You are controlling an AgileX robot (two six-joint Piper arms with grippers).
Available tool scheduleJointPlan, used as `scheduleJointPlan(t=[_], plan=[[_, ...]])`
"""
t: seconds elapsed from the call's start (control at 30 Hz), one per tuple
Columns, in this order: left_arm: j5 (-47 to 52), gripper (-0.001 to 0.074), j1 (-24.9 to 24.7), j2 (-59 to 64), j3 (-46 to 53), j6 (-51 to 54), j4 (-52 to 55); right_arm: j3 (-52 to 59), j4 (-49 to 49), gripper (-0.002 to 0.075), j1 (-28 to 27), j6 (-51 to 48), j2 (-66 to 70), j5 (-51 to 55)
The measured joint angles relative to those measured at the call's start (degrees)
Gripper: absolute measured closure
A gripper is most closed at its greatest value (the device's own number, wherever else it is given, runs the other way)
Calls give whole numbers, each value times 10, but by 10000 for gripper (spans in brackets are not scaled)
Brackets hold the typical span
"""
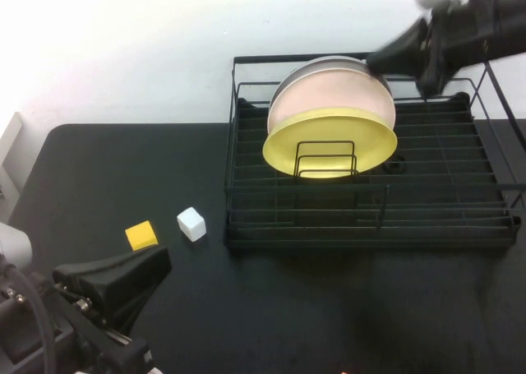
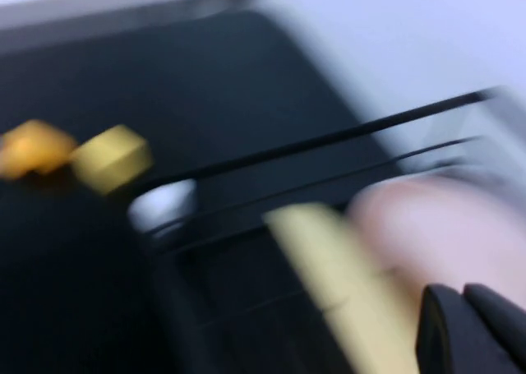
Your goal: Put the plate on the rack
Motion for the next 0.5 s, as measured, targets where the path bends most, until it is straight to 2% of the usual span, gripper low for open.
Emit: scheduleJointPlan(t=[0.1,0.23,0.37,0.5], plan=[[0,736,0,0,0,0,0,2,-37,721,13,1,0,56],[-2,737,0,0,0,0,0,7,-72,726,31,2,16,68],[-2,736,0,-1,0,0,0,9,-87,727,47,4,52,28],[-2,736,0,-1,0,0,0,9,-82,727,49,13,82,-61]])
